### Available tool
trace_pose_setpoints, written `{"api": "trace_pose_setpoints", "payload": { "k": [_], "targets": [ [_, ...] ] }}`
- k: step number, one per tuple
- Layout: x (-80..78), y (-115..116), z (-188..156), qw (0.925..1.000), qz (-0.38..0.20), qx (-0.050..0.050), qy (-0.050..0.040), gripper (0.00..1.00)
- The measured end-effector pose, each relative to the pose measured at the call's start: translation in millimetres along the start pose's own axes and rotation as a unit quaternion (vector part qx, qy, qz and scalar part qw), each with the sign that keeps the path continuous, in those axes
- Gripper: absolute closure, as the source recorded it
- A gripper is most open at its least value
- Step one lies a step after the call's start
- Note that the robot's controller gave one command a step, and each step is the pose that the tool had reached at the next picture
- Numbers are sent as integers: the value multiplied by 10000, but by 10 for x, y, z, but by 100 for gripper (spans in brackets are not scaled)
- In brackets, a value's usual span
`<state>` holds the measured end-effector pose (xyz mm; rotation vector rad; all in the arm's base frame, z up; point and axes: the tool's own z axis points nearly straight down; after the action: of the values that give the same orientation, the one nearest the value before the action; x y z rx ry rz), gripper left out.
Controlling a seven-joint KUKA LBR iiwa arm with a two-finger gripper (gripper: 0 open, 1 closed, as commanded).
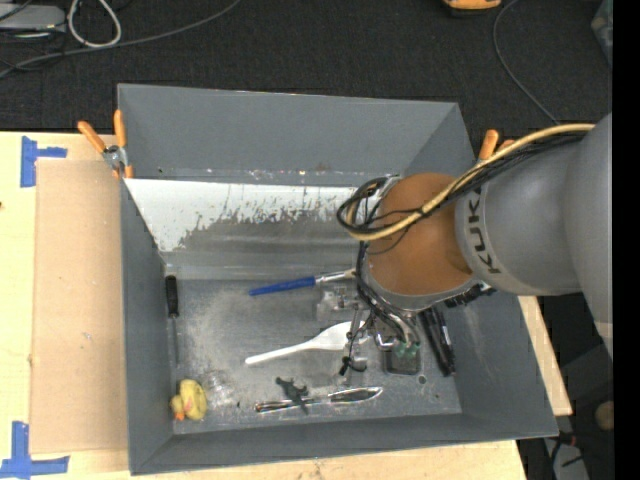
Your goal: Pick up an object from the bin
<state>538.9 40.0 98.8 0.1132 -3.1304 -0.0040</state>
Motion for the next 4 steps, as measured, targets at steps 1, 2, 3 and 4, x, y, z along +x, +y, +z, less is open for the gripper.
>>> {"api": "trace_pose_setpoints", "payload": {
  "k": [1, 2, 3, 4],
  "targets": [
    [-145, 49, 311, 9999, -132, 7, -78, 0],
    [-316, -54, 280, 10000, 10, -4, -42, 100],
    [-316, -54, 280, 10000, 9, -3, -42, 100],
    [-279, -50, -100, 10000, 5, -5, 14, 100]
  ]
}}
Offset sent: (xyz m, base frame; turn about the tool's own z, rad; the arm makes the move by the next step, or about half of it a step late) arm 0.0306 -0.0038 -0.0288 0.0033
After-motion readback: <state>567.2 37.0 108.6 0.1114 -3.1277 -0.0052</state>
